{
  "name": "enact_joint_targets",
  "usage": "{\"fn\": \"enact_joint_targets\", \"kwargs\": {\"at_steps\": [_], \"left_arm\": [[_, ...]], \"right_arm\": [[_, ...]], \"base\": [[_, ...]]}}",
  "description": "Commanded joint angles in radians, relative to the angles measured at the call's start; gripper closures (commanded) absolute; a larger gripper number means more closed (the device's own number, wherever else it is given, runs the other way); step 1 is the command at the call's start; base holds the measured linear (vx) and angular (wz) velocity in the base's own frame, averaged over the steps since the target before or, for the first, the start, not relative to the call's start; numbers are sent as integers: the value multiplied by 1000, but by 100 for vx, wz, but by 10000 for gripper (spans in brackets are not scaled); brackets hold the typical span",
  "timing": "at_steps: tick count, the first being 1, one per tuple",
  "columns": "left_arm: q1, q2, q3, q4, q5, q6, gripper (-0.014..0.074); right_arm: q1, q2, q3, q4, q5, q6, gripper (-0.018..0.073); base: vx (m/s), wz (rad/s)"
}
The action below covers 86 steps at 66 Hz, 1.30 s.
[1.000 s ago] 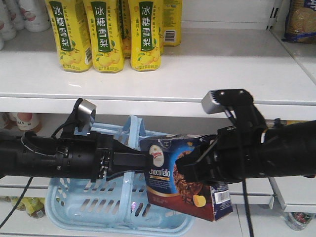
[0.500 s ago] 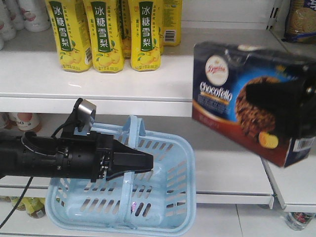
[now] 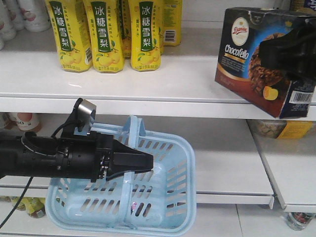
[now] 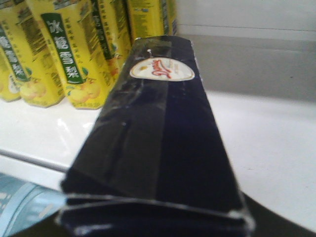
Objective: Left arm holds basket, right arm returns cookies
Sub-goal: 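Place the cookie box upright on the upper shelf with the right gripper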
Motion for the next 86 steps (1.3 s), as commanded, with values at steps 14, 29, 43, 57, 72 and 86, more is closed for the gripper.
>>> {"fn": "enact_joint_targets", "kwargs": {"at_steps": [14,29,43,57,72,86], "left_arm": [[2,-41,-36,-119,57,14,599],[2,-41,-36,-119,57,14,599],[2,-41,-36,-119,57,14,599],[2,-41,-36,-119,57,14,599],[2,-41,-36,-119,57,14,599],[2,-41,-36,-119,57,14,599]], "right_arm": [[-260,21,-36,-27,-159,12,384],[-346,149,-36,63,-334,-51,384],[-349,269,-36,-17,-498,-52,381],[-352,330,-36,-127,-557,-51,359],[-352,358,-36,-177,-591,-51,245],[-352,360,-36,-175,-585,-43,85]], "base": [[0,0],[0,0],[0,0],[0,0],[0,0],[0,0]]}}
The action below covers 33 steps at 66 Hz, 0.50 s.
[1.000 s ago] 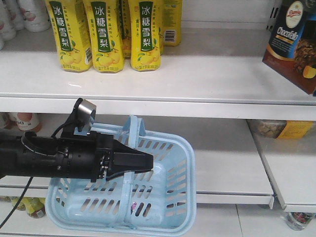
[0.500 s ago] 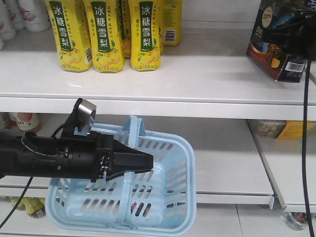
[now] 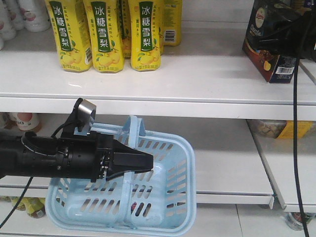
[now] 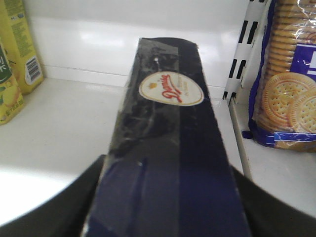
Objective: Left arm holds basket, right arm returns cookies
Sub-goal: 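Place the cookie box upright on the upper shelf with the right gripper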
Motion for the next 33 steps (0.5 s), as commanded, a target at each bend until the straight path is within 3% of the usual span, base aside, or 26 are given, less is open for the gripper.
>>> {"fn": "enact_joint_targets", "kwargs": {"at_steps": [1,12,33], "left_arm": [[2,-41,-36,-119,57,14,599],[2,-41,-36,-119,57,14,599],[2,-41,-36,-119,57,14,599]], "right_arm": [[-8,-30,-36,-14,-71,5,76],[-8,-30,-36,-12,-27,10,16],[-8,-61,-36,44,72,17,13]], "base": [[0,0],[0,0],[0,0]]}}
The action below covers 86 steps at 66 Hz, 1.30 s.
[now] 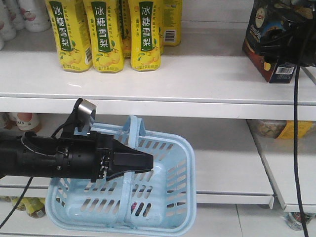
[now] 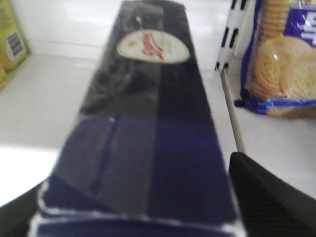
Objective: Left arm holds basket, right arm returns cookies
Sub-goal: 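Place the cookie box upright on the upper shelf with the right gripper, then open the right gripper and withdraw it from the cookie box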
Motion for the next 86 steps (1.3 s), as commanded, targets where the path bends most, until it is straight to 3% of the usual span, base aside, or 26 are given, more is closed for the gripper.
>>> {"fn": "enact_joint_targets", "kwargs": {"at_steps": [1,46,86], "left_arm": [[2,-41,-36,-119,57,14,599],[2,-41,-36,-119,57,14,599],[2,-41,-36,-119,57,14,599]], "right_arm": [[-8,-57,-36,22,-33,1,13],[-8,-274,43,46,104,-18,13],[-8,-861,482,44,75,-19,13]], "base": [[0,0],[0,0],[0,0]]}}
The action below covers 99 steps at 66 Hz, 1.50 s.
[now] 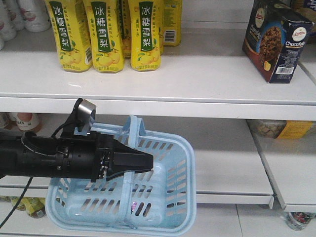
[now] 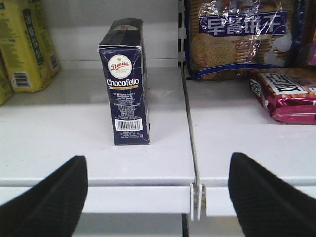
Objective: Left arm holds basket, right arm returns cookies
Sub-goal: 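Open the right gripper and withdraw it from the cookie box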
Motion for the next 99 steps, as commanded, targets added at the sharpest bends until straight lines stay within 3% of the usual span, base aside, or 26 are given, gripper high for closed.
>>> {"fn": "enact_joint_targets", "kwargs": {"at_steps": [1,15,32,76,83,99], "left_arm": [[2,-41,-36,-119,57,14,599],[2,-41,-36,-119,57,13,599],[2,-41,-36,-119,57,13,599],[2,-41,-36,-119,57,13,599],[2,-41,-36,-119,57,13,599],[2,-41,-36,-119,57,13,599]], "right_arm": [[-8,-90,41,-19,-74,-9,13],[-8,-276,219,-18,-70,-9,13],[-8,-344,379,-18,-79,-9,13],[-8,-344,401,-16,-102,-5,20],[-8,-344,401,-17,-101,-6,64],[-8,-344,401,-17,-101,-5,296]], "base": [[0,0],[0,0],[0,0],[0,0],[0,0],[0,0]]}}
